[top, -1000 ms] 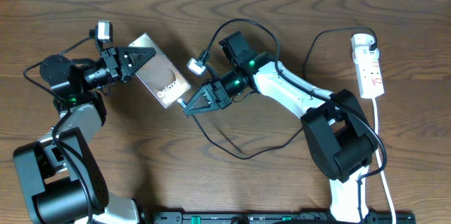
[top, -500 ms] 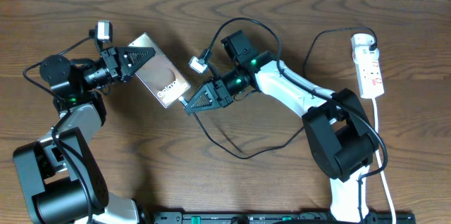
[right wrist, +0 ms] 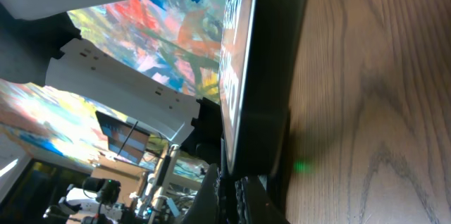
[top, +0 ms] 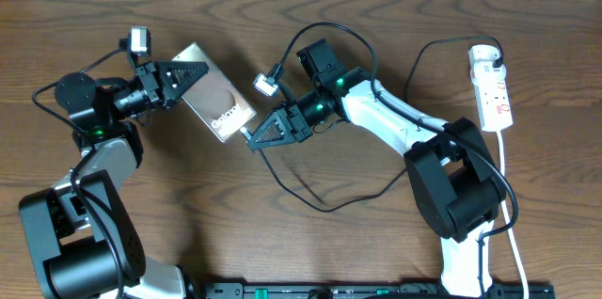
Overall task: Plug charger to phone and switch on socket
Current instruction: 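Push the connector with the right gripper into the phone's bottom port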
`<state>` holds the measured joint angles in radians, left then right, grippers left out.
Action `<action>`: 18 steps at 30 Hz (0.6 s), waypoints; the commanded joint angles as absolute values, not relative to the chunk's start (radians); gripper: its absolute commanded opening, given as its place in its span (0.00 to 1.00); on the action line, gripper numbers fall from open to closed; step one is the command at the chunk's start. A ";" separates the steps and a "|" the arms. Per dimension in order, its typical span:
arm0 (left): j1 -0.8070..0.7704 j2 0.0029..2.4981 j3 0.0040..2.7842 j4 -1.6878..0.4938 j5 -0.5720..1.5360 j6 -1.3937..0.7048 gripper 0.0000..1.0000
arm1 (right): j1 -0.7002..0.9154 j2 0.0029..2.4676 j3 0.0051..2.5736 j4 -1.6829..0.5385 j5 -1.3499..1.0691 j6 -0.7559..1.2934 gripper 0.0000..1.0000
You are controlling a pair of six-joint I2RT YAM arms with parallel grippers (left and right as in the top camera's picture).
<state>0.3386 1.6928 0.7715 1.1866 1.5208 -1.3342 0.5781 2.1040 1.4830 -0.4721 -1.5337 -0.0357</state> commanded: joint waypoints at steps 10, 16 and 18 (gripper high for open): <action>0.308 1.682 0.796 1.198 1.530 -1.329 0.07 | 0.582 2.112 1.483 -0.463 -1.561 -0.034 0.01; 0.308 1.682 0.796 1.199 1.569 -1.314 0.07 | 0.579 2.112 1.483 -0.463 -1.562 -0.034 0.01; 0.308 1.682 0.796 1.199 1.571 -1.312 0.07 | 0.577 2.112 1.483 -0.463 -1.561 -0.030 0.01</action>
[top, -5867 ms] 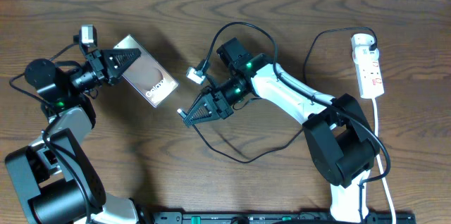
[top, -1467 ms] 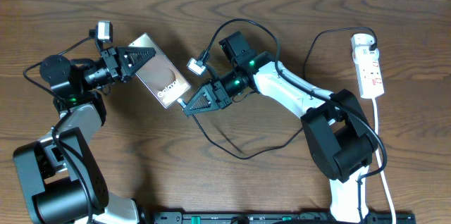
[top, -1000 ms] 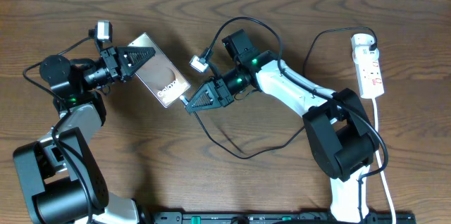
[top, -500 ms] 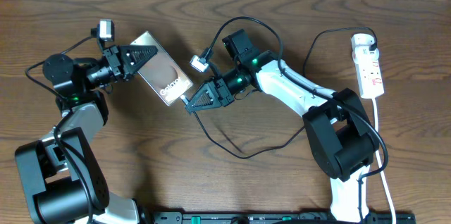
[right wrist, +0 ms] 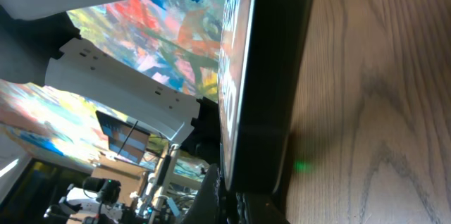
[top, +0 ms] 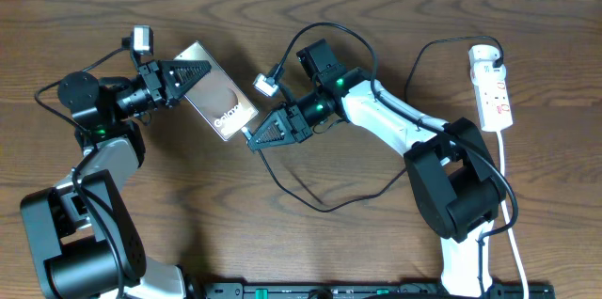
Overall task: Plug charger to phone and switch on socket
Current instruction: 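Push the connector with the right gripper into the phone's bottom port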
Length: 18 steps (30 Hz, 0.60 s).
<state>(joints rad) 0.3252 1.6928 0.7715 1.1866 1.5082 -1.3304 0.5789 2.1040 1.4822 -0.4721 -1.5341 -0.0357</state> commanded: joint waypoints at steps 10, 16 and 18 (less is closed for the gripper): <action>0.308 1.682 0.796 1.199 1.571 -1.298 0.07 | 0.577 2.112 1.483 -0.442 -1.561 -0.007 0.01; 0.296 1.682 0.796 1.199 1.571 -1.283 0.07 | 0.577 2.112 1.483 -0.382 -1.562 0.053 0.01; 0.288 1.682 0.796 1.199 1.571 -1.275 0.07 | 0.577 2.112 1.483 -0.373 -1.562 0.060 0.01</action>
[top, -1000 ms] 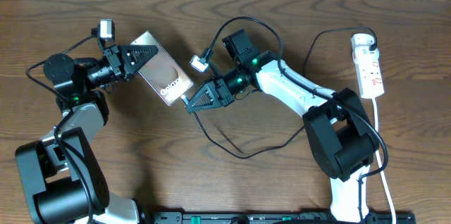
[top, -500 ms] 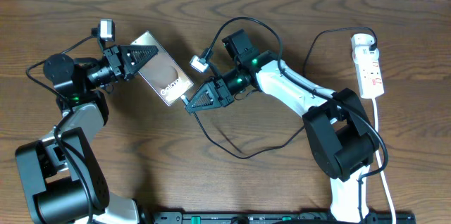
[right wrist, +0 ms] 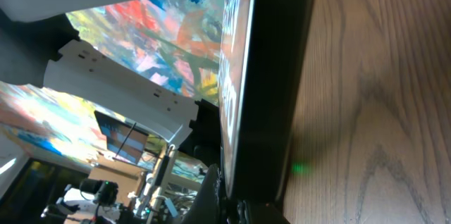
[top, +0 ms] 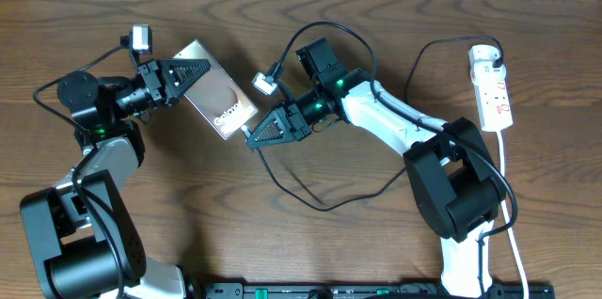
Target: Plug charger to phone and switch on socket
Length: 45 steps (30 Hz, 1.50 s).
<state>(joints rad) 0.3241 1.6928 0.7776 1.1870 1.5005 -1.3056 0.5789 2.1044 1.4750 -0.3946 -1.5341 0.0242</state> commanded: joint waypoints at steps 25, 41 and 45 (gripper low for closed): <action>0.256 1.682 0.796 1.199 1.571 -1.276 0.07 | 0.541 2.112 1.484 -0.303 -1.562 0.103 0.01; 0.236 1.682 0.796 1.199 1.571 -1.275 0.07 | 0.540 2.112 1.484 -0.257 -1.562 0.135 0.01; 0.237 1.682 0.796 1.199 1.571 -1.258 0.07 | 0.540 2.112 1.484 -0.257 -1.562 0.135 0.18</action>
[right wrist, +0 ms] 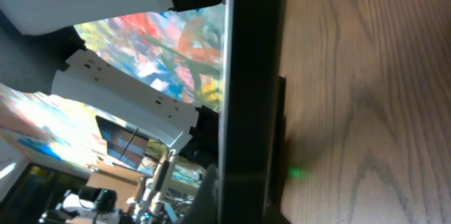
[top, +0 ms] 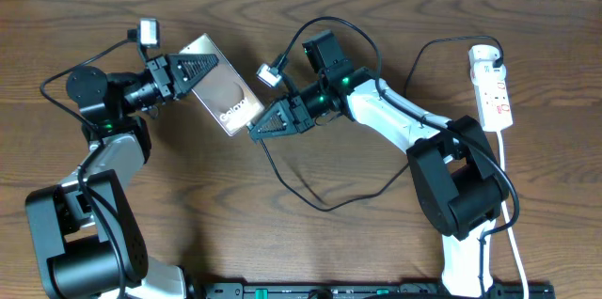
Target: Plug charger to phone and switch on socket
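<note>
In the overhead view the phone [top: 222,87] lies slanted, with "Galaxy" printed on its face. My left gripper [top: 193,70] is shut on its upper left end. My right gripper [top: 256,131] is pressed against the phone's lower right end, shut on the charger plug, which is hidden between the fingers. The black charger cable [top: 320,201] loops from there across the table to the white power strip [top: 491,83] at the far right. In the right wrist view the phone's dark edge [right wrist: 250,76] fills the middle, nearly edge-on, and the port and plug are hidden.
A white connector [top: 266,75] on a wrist cable hangs just right of the phone. The wooden table [right wrist: 366,97] shows a green light spot close to the phone. The strip's white lead [top: 513,233] runs down the right side.
The phone and both grippers now sit a little farther up the table. In the right wrist view the phone stands more edge-on and closer. Both grips are unchanged.
At every earlier moment my left gripper held the phone's upper end and my right gripper held the plug against its lower end, barely shifting. Now the whole group has moved slightly away from the front edge, with the phone more upright before the right wrist camera.
</note>
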`<state>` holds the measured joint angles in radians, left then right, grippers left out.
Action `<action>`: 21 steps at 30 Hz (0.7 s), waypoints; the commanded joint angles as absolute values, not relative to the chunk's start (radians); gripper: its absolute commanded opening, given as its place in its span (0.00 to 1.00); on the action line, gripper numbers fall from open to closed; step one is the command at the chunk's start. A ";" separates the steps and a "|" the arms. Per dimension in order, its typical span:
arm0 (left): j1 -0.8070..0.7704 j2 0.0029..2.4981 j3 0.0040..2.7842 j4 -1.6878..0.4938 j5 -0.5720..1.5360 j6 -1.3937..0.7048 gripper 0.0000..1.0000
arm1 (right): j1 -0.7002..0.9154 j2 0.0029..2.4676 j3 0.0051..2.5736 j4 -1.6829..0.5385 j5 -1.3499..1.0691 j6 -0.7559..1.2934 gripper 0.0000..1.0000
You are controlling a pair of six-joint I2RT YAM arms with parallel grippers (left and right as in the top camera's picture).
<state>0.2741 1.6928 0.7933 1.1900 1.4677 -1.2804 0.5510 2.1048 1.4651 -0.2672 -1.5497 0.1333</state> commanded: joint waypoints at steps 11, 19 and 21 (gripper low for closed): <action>0.305 1.682 0.796 1.199 1.571 -1.249 0.07 | 0.535 2.112 1.484 -0.257 -1.562 0.134 0.98; 0.423 1.683 0.795 1.187 1.570 -1.238 0.07 | 0.527 2.112 1.483 -0.262 -1.434 0.135 0.99; 0.451 1.683 0.794 1.159 1.570 -1.237 0.07 | 0.521 2.112 1.484 -0.279 -1.332 0.169 0.99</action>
